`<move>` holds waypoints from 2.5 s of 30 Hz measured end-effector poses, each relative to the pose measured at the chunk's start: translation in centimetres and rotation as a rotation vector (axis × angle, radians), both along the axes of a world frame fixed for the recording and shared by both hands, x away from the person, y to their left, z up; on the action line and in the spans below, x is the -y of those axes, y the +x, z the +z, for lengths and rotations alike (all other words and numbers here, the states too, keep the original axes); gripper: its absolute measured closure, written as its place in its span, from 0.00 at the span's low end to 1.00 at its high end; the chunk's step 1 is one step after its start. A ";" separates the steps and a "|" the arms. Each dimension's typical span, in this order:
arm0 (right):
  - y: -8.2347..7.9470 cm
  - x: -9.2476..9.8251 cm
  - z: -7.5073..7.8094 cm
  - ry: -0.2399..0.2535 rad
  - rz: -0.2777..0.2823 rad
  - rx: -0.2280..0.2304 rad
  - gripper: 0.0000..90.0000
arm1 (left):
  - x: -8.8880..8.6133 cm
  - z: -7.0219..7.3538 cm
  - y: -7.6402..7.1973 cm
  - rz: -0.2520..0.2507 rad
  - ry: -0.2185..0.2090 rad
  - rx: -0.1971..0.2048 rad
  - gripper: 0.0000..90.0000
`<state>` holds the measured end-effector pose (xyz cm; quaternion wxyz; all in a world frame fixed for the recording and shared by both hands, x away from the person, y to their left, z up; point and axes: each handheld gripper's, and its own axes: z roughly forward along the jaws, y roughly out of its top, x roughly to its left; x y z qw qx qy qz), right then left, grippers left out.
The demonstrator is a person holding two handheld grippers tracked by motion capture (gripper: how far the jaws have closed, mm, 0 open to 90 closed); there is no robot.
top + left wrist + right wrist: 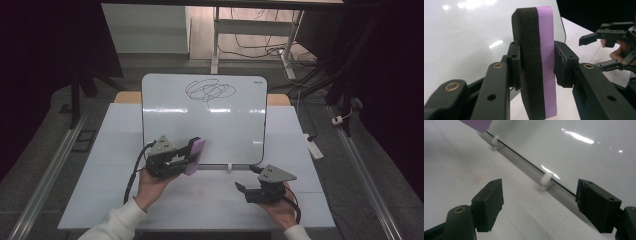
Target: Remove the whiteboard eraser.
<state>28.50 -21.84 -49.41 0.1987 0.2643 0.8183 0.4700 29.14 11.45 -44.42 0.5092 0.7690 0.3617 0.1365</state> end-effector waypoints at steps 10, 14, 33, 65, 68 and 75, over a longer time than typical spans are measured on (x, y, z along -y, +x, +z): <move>-0.3 -2.8 0.4 0.074 0.003 -0.011 0.23 | 2.0 -1.0 0.1 -0.032 0.005 0.005 0.68; -0.2 -4.0 0.3 0.089 0.030 -0.033 0.24 | 2.6 -1.4 0.1 -0.040 0.009 0.008 0.68; 1.1 -7.9 0.4 0.194 0.029 -0.121 0.26 | 3.8 -2.0 -0.4 -0.045 0.001 0.021 0.68; 1.4 -7.4 0.6 0.228 -0.020 -0.127 0.45 | 2.0 -1.2 -1.2 -0.042 -0.111 0.032 0.42; 1.5 -7.0 0.8 0.210 -0.025 -0.105 0.45 | 0.3 -0.8 -1.7 -0.041 -0.091 0.034 0.37; 1.8 -5.8 1.6 0.190 -0.055 -0.060 0.45 | -5.7 -1.7 -3.5 0.033 0.002 0.000 0.35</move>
